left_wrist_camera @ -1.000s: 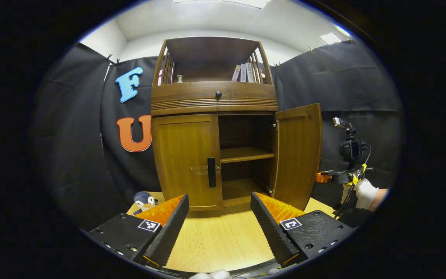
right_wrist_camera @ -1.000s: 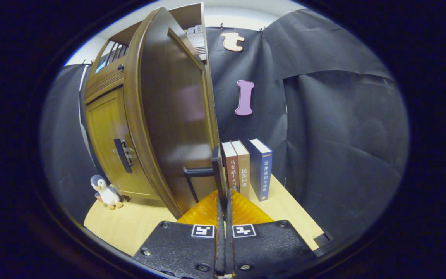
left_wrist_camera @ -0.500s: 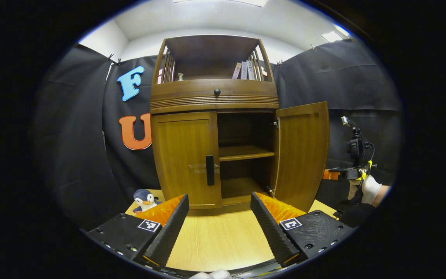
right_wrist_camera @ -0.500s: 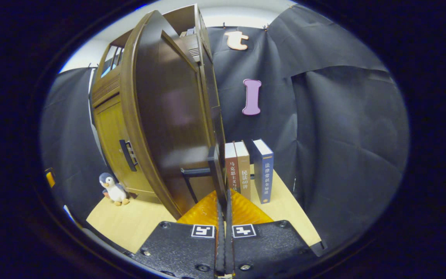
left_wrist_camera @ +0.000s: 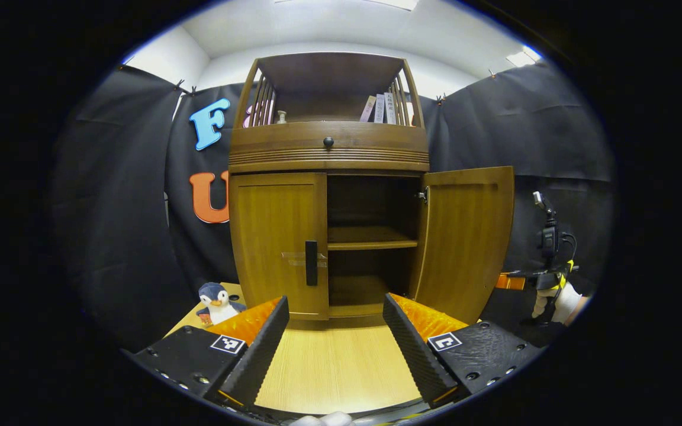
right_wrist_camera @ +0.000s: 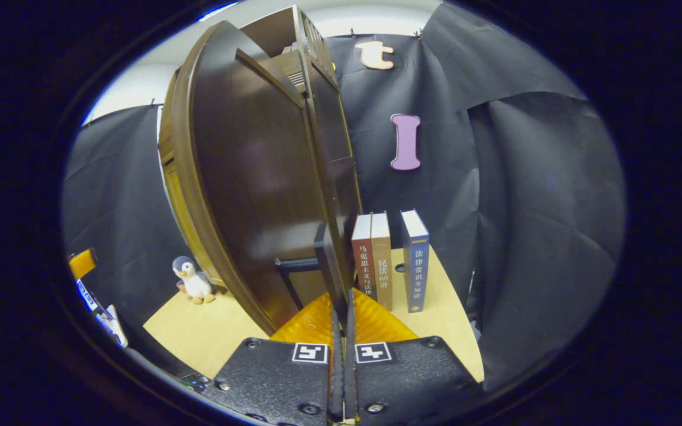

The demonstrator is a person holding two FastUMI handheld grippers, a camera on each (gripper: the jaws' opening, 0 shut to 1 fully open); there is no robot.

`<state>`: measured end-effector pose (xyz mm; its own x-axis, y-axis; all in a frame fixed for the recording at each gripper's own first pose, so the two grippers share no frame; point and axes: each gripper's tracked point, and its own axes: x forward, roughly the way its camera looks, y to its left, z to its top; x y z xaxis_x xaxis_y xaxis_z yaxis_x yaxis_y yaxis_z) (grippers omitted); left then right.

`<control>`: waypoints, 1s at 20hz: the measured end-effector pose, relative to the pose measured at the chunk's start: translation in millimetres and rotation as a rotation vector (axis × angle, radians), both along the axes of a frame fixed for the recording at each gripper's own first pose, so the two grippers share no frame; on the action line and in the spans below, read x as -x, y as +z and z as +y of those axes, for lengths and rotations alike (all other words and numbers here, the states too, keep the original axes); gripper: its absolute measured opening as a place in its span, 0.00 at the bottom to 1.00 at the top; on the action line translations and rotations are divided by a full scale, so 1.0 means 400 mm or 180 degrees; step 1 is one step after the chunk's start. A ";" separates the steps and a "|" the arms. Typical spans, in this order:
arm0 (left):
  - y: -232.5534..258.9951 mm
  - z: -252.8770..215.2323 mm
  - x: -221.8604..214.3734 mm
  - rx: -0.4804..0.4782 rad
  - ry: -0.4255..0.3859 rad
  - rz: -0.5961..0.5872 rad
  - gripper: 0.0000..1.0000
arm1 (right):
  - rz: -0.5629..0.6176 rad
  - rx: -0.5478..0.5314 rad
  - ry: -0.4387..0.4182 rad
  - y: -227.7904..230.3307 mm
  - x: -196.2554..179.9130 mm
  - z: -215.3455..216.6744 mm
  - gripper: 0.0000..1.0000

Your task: Open the right door of the double-door shoe cabinet with the right hand, and open the left door with the left hand.

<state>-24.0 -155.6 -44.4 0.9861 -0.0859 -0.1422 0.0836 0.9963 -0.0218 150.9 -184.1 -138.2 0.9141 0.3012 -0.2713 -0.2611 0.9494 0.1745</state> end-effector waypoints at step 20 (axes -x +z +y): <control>-0.003 0.209 -0.209 -0.0205 0.0137 -0.0138 0.96 | -0.0713 0.0519 -0.1206 0.260 0.271 0.026 1.00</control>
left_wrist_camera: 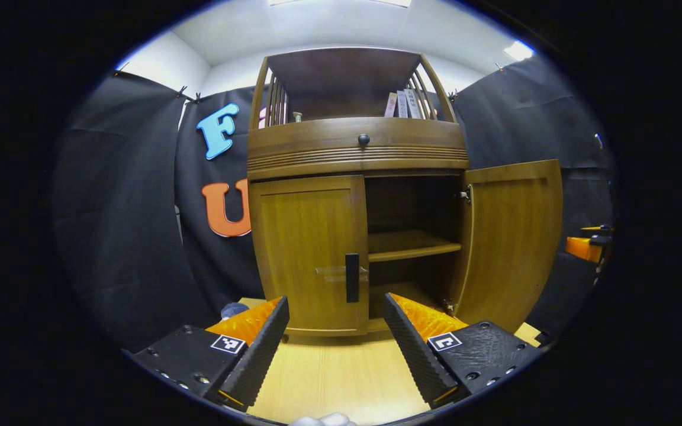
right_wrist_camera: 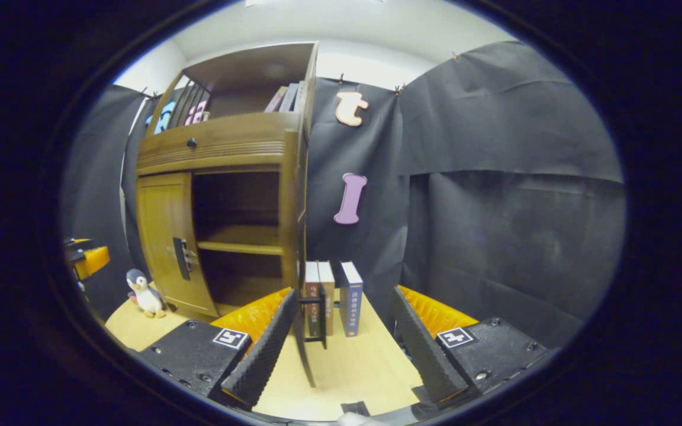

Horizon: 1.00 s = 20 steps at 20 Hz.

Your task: Open the right door of the double-door shoe cabinet with the right hand, and open the left door with the left hand.

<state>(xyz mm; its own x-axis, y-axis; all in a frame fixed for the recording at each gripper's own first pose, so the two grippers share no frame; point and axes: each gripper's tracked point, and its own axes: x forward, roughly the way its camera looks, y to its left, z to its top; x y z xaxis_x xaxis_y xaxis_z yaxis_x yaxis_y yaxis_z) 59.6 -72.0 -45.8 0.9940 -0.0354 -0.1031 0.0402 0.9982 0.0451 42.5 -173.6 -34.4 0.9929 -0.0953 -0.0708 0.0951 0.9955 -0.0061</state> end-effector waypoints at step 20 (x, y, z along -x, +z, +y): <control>-0.196 -0.086 -0.555 0.0062 -0.0214 -0.0031 0.96 | 0.0395 -0.0107 0.0021 -0.052 0.022 0.355 1.00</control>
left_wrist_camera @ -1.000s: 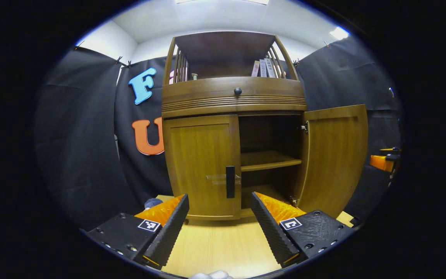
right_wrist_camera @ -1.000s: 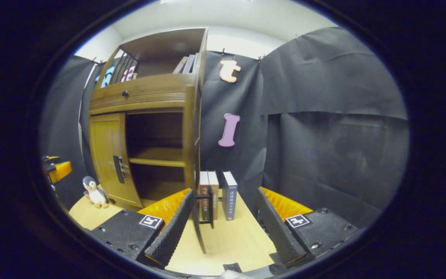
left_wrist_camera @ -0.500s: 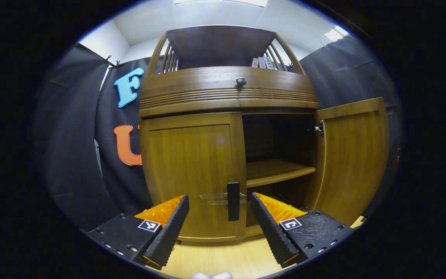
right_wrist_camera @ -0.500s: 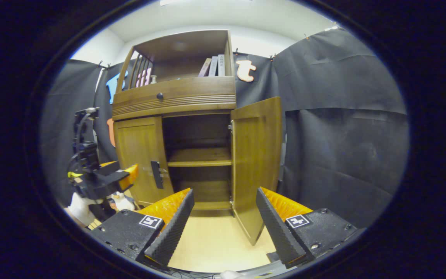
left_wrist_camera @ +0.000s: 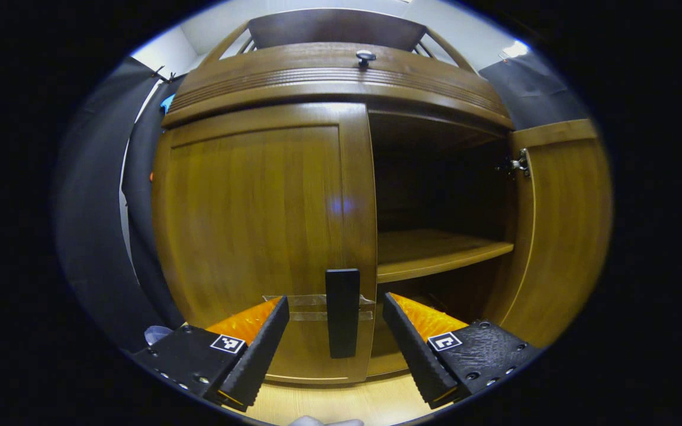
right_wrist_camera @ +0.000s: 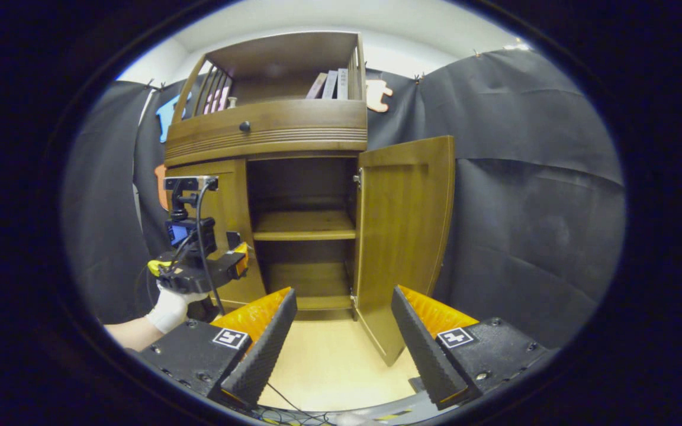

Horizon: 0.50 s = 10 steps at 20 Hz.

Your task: Open the right door of the double-door shoe cabinet with the right hand, and open the left door with the left hand.

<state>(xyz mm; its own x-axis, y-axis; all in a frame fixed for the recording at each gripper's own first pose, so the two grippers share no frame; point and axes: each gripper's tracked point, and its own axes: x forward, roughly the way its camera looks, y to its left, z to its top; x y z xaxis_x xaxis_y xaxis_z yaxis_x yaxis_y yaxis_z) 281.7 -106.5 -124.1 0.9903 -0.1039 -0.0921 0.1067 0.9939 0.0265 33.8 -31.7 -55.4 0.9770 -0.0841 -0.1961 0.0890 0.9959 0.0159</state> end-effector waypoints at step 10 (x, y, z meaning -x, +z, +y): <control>-0.045 -0.022 -0.060 -0.0051 0.0018 0.0063 0.36 | 0.0092 0.0078 -0.0122 0.005 0.013 -0.059 1.00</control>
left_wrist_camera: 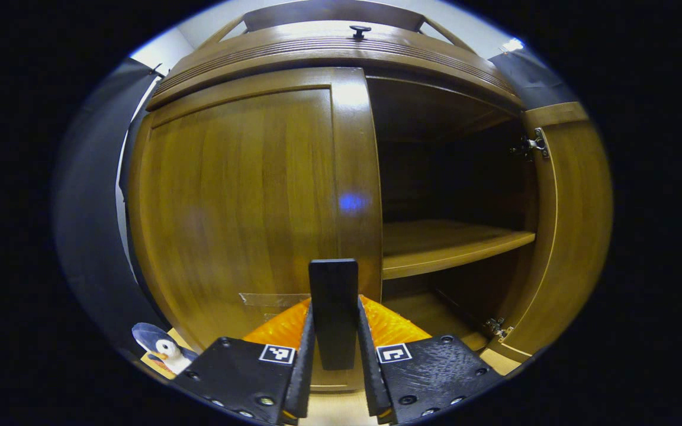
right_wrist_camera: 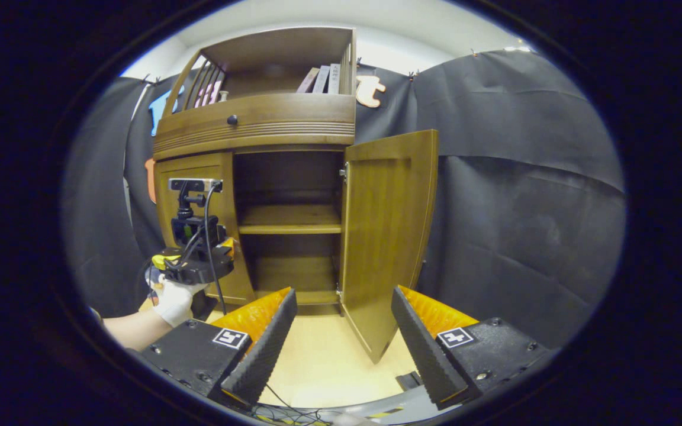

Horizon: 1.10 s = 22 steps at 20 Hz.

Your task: Open the right door of the double-door shoe cabinet with the right hand, and open the left door with the left hand.

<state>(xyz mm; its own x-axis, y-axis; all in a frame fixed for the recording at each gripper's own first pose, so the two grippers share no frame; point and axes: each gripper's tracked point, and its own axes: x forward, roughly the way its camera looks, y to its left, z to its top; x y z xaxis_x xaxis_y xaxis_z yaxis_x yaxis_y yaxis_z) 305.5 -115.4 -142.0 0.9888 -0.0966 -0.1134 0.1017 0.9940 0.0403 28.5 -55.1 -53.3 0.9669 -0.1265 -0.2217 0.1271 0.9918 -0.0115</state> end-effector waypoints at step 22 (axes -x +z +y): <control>0.008 0.111 0.271 0.0170 -0.0297 0.0170 0.17 | -0.0034 -0.0023 0.0445 -0.004 0.098 0.081 1.00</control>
<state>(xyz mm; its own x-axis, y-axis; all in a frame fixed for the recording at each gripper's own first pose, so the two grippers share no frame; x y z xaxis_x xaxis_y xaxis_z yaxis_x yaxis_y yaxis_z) 197.3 -71.0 -138.9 0.9679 -0.1953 -0.1580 0.1946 0.9807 -0.0203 -10.8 -22.6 -54.9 0.9772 0.0112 -0.2119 -0.0123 0.9999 -0.0038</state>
